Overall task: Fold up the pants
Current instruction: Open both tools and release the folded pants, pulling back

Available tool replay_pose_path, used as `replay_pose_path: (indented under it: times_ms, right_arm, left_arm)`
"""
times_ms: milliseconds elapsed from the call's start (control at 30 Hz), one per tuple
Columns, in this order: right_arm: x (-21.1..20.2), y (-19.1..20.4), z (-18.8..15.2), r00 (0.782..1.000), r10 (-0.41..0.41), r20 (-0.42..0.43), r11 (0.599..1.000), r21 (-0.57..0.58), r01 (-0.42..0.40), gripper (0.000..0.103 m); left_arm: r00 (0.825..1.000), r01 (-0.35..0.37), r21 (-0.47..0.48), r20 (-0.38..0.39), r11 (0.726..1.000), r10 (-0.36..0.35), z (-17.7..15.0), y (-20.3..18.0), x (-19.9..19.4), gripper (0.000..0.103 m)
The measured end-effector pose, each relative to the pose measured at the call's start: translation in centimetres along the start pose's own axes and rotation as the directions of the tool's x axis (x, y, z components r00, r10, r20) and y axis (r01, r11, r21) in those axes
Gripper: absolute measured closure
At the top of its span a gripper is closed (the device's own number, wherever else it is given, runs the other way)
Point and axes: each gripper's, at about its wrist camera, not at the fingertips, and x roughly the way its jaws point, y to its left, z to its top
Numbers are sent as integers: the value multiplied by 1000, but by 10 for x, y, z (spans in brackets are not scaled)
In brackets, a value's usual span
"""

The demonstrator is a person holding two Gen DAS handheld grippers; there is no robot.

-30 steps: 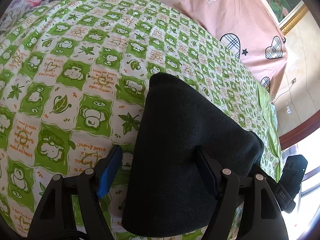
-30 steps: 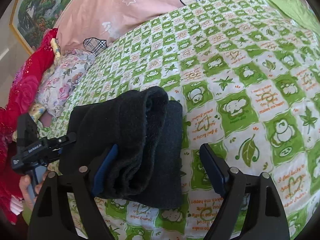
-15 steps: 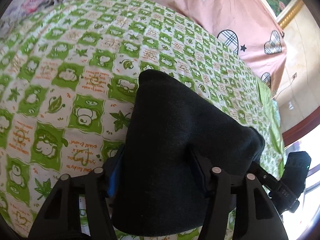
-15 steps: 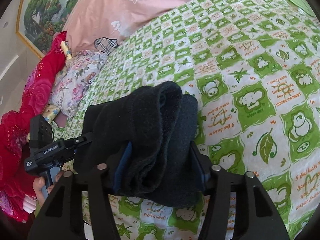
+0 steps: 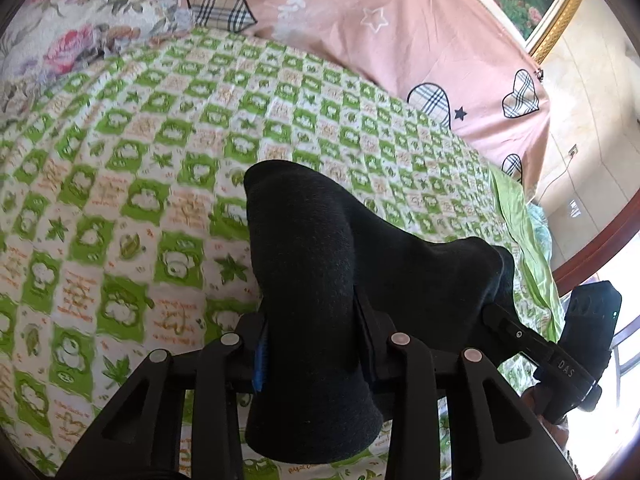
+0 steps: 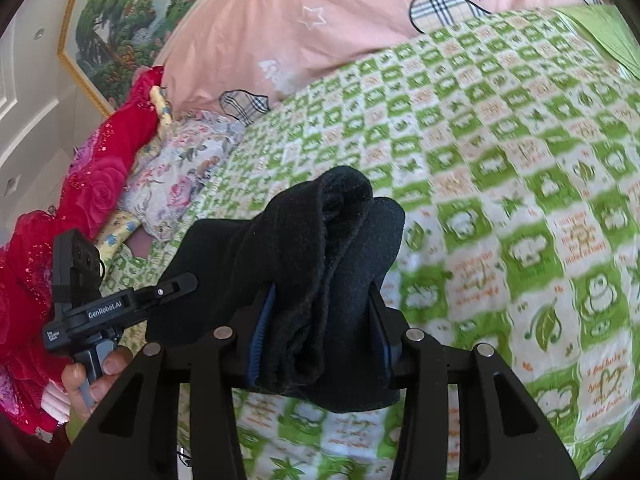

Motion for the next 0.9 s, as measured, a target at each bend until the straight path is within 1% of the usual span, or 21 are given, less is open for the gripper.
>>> replay_pose_path:
  times_ms: [100, 233, 367, 500, 667, 900]
  right_arm:
    - [8, 6, 13, 1000, 11, 0, 1000, -22, -11, 58]
    - [26, 13, 35, 1000, 27, 8, 999, -45, -26, 59]
    - [47, 16, 54, 998, 54, 17, 997, -62, -53, 59]
    - [69, 19, 69, 998, 62, 11, 994, -87, -61, 59]
    - [93, 16, 79, 998, 55, -7, 995, -85, -55, 59]
    - [110, 10, 79, 999, 23, -37, 995, -97, -26, 58]
  left_arm:
    - [999, -27, 23, 34, 999, 27, 10, -2, -6, 68]
    - [997, -51, 29, 62, 998, 49, 29, 3, -6, 68]
    - [993, -82, 22, 90, 996, 80, 48, 15, 1, 68]
    - [988, -115, 15, 109, 993, 113, 64, 25, 10, 68]
    - [987, -127, -2, 99, 992, 126, 73, 37, 26, 69]
    - [988, -136, -23, 75, 990, 137, 68, 54, 42, 68]
